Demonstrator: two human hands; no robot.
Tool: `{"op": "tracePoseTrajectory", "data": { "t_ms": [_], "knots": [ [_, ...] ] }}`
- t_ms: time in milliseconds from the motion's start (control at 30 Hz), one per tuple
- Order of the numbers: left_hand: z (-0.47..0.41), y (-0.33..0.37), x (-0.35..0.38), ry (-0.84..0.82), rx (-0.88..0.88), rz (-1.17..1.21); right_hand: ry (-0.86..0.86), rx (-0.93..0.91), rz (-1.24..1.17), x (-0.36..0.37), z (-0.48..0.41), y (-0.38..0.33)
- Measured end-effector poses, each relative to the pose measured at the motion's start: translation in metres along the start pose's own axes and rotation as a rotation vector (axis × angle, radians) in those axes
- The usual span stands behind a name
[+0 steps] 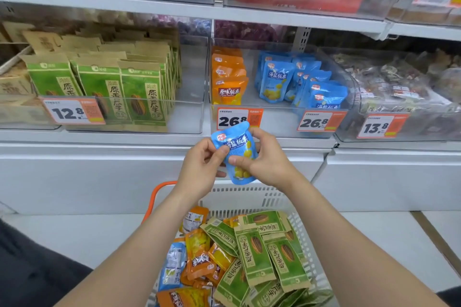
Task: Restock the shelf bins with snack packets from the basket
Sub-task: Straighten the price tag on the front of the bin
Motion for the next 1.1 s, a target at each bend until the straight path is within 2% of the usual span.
{"op": "tracePoseTrajectory", "data": {
  "t_ms": [100,233,333,400,533,633,733,800,900,1033,1100],
  "knots": [
    [-0.002,0.045,0.007,0.039,0.246,-0.065,0.051,-0.114,0.074,-0.021,-0.005,-0.035],
    [-0.005,0.095,0.014,0.082,0.522,-0.345,0.183,-0.274,0.007,-0.046,0.001,-0.075],
    [-0.014,0.106,0.016,0.086,0.574,-0.392,0.282,-0.396,0.084,-0.056,-0.005,-0.091],
    [-0.019,0.110,0.019,0.089,0.618,-0.431,0.442,-0.416,0.079,-0.068,-0.010,-0.094],
    [-0.020,0.125,0.033,0.113,0.791,-0.704,0.778,-0.425,-0.011,-0.094,-0.006,-0.101],
    [-0.022,0.127,0.051,0.032,0.824,-0.868,0.876,-0.397,-0.104,-0.107,-0.015,-0.098],
    [-0.032,0.107,0.063,-0.013,0.749,-1.095,0.877,-0.351,-0.042,-0.119,-0.033,-0.097],
    [-0.037,0.100,0.068,0.034,0.722,-1.220,0.878,-0.330,0.042,-0.130,-0.046,-0.102],
    [-0.043,0.104,0.071,0.139,0.713,-1.253,0.815,-0.287,0.242,-0.141,-0.068,-0.108],
    [-0.044,0.100,0.074,0.214,0.743,-1.248,0.520,-0.127,0.627,-0.138,-0.101,-0.101],
    [-0.043,0.099,0.074,0.245,0.744,-1.223,0.367,-0.079,0.931,-0.132,-0.113,-0.097]
  ]
}}
Point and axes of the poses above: each hand's wrist, its own z-axis away from the middle knuckle, its own x-axis out of the palm, y = z × x, the point moved 7 cm from there along -z, towards the middle knuckle, and after that the axes turned 1 degree about z, right-handed, at the moved point
